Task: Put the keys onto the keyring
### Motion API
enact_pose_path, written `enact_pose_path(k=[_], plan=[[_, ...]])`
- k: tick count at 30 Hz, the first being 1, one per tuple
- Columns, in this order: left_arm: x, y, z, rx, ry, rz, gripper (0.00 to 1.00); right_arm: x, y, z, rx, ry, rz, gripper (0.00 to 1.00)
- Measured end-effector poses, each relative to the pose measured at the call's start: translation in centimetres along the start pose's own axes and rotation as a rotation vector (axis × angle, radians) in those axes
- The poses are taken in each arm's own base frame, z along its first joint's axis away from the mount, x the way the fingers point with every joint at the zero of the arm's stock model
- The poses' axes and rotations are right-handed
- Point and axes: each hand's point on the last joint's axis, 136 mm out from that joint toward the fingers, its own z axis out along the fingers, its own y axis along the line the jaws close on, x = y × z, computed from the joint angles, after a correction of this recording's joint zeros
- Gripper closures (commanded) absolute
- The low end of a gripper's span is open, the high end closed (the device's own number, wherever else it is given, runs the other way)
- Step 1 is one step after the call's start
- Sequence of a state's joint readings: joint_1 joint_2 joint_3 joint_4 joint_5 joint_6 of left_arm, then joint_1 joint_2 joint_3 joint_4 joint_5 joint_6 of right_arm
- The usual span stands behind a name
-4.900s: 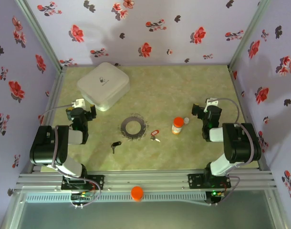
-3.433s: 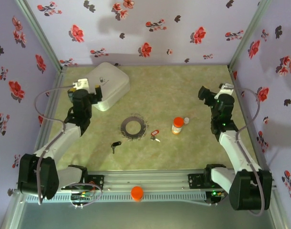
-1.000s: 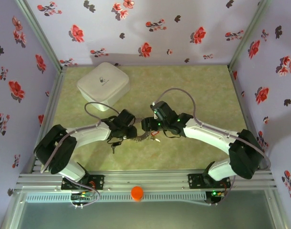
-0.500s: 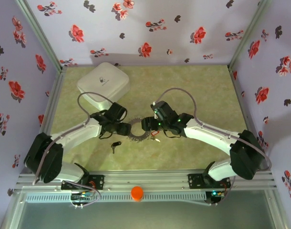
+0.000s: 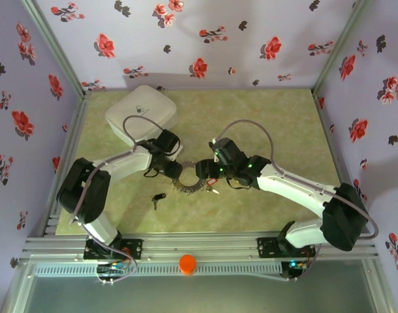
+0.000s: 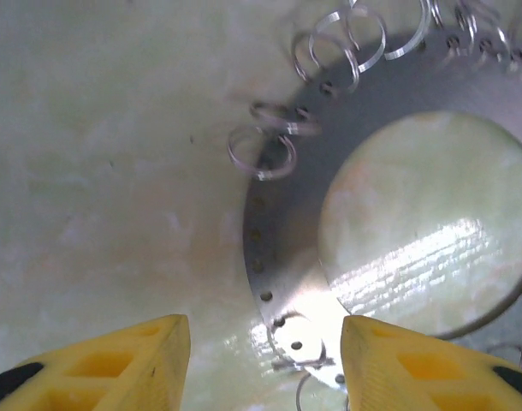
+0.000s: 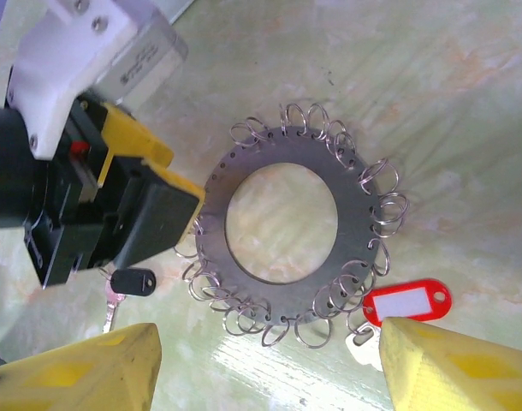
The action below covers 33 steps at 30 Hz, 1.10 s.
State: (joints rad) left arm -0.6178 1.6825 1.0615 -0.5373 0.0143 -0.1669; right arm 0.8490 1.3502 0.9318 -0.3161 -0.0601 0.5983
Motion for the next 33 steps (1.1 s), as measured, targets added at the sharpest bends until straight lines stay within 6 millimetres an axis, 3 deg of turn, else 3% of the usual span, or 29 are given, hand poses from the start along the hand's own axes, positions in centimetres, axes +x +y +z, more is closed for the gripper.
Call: enact_pose_path(k=[5,10,15,21,27,33], plan=[[-1.1,0.1,-0.4,-0.031,-0.010,-0.164,0.31,0.2,-0.2,0.0,0.010,0.008,-0.007,0.32],[-1.1,-0.2,-1.9,-0.172,-0.020,-0.397,0.36,0.6,-0.6,0.4,0.029,0.024,-0.017,0.30],[-3.0,-1.6,-2.7,-0.248,-0.029,-0.592,0.44,0.6,-1.3,0.7,0.065,0.019,-0.020,0.30],[-0.8,-1.6,-1.9,-0.316,0.012,-0.764,0.49,0.2,-1.9,-0.2,0.087,-0.025,-0.020,0.30],[-0.4,-2.0,-1.1,-0.301,0.022,-0.870,0.58,-0.2,-2.4,-1.1,0.097,-0.065,-0.017,0.30],[0.9,-2.1,0.3,-0.308,0.062,-0.948,0.58,0.0,-2.8,-1.1,0.108,-0.064,-0.017,0.29]])
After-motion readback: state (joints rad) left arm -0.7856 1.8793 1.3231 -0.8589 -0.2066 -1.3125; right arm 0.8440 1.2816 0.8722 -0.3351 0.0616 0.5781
